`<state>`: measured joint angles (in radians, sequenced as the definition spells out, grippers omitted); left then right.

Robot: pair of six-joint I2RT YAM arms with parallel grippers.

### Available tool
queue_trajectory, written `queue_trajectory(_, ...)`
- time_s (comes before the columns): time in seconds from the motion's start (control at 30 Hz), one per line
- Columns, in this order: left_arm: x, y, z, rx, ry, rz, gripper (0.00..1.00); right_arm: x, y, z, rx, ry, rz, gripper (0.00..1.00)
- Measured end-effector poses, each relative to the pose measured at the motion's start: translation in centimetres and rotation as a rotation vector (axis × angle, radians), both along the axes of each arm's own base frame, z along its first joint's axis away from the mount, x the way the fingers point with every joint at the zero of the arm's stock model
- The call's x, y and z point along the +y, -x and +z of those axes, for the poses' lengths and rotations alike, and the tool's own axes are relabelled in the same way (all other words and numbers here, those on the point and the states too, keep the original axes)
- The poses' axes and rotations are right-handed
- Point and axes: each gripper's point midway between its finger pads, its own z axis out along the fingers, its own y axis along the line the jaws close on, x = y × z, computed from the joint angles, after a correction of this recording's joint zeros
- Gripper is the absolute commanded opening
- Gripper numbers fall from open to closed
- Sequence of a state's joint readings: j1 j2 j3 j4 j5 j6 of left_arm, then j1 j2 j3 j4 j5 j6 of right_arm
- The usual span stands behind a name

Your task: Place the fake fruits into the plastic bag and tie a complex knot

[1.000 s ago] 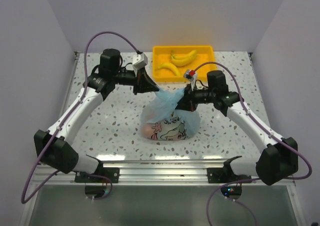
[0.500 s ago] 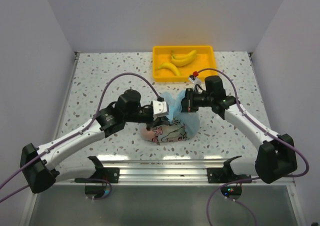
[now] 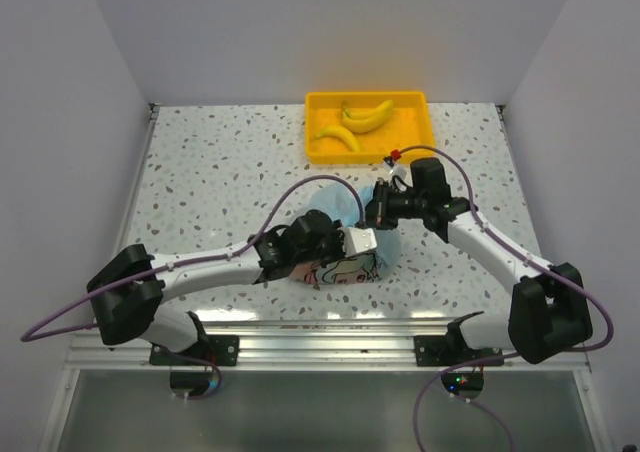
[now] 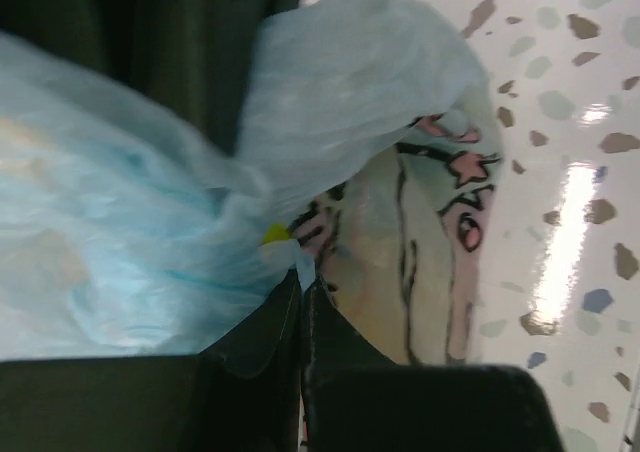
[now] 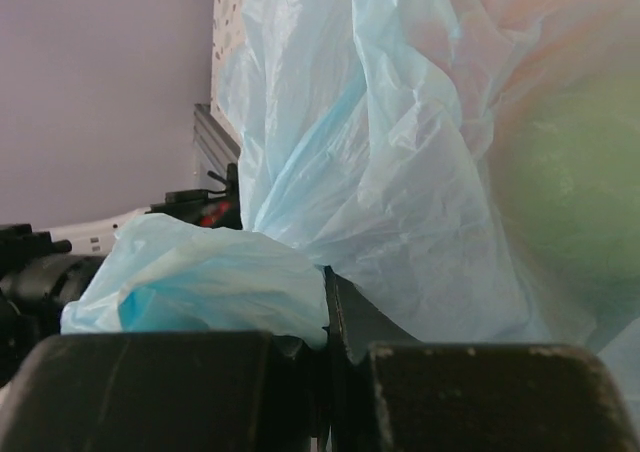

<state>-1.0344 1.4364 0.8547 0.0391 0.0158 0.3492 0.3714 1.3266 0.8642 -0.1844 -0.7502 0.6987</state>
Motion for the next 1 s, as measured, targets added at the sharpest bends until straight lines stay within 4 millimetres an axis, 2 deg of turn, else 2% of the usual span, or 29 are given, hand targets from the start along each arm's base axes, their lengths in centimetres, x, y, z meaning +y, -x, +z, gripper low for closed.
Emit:
queue_trajectory(0.1, 1.2, -2.4, -0.1, -0.004, 0.010, 0.068, 0.00, -0.4, 0.3, -0.5, 0.014, -0.012, -0.022, 0.00)
queue_trajectory(0.23, 2.5, -4.9, 0.5, 0.007, 0.071, 0.138, 0.00, -0.6, 1.0, -0.1, 0.028, -0.096, -0.086, 0.00)
queue_trajectory(0.4, 3.0, -5.2, 1.6, 0.073, 0.148, 0.115, 0.00, -0.4, 1.8, 0.5, 0.128, -0.236, -0.186, 0.00)
queue_trajectory(0.5, 3.2, -5.9, 2.9, 0.096, 0.191, 0.100, 0.00, -0.1, 0.6, 2.0, 0.135, -0.309, -0.246, 0.00)
queue_trajectory(0.6, 2.6, -6.3, 5.3, 0.102, 0.243, 0.057, 0.00, -0.1, -0.6, 4.0, 0.114, -0.374, -0.289, 0.00)
queue_trajectory(0.73, 1.6, -4.9, 8.7, 0.144, 0.337, -0.019, 0.00, -1.2, -2.6, 6.5, 0.085, -0.439, -0.361, 0.00)
queue_trajectory(0.83, 1.3, -3.0, 10.0, 0.226, 0.408, -0.046, 0.00, -2.1, -3.0, 6.8, 0.079, -0.454, -0.409, 0.00)
queue_trajectory(0.9, 1.3, -1.6, 9.7, 0.295, 0.443, -0.050, 0.00, -2.5, -2.3, 6.4, 0.084, -0.450, -0.419, 0.00)
queue_trajectory(1.0, 1.0, -0.1, 7.8, 0.398, 0.467, -0.025, 0.00, -2.8, -1.2, 5.5, 0.100, -0.437, -0.422, 0.00)
